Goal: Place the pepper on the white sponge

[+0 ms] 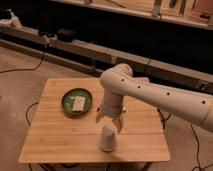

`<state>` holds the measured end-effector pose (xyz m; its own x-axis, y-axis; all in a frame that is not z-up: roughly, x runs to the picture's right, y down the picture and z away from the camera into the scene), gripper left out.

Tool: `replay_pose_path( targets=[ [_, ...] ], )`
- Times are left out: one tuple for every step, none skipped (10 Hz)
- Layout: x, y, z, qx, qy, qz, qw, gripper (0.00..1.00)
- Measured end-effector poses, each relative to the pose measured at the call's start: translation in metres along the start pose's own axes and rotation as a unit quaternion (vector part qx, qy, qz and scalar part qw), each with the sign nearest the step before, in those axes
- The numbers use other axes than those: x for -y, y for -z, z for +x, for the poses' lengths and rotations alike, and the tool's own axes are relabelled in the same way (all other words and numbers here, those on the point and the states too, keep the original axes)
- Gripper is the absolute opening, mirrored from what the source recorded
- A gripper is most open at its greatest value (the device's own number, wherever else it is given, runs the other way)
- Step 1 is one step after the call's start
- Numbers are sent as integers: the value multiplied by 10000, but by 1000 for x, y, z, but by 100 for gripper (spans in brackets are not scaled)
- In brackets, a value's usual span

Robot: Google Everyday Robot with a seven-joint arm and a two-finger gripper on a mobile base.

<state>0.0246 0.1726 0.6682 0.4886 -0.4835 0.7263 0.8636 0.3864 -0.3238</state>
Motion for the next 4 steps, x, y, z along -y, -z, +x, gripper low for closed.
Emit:
replay_pose_path(
  targets=[
    [-1,-2,1,-16,7,-23,10000,80],
    [-1,-2,2,-19,8,-29,10000,80],
    [-1,-2,2,-19,6,-29,10000,80],
    [-1,-2,2,-18,8,-31,10000,80]
  ],
)
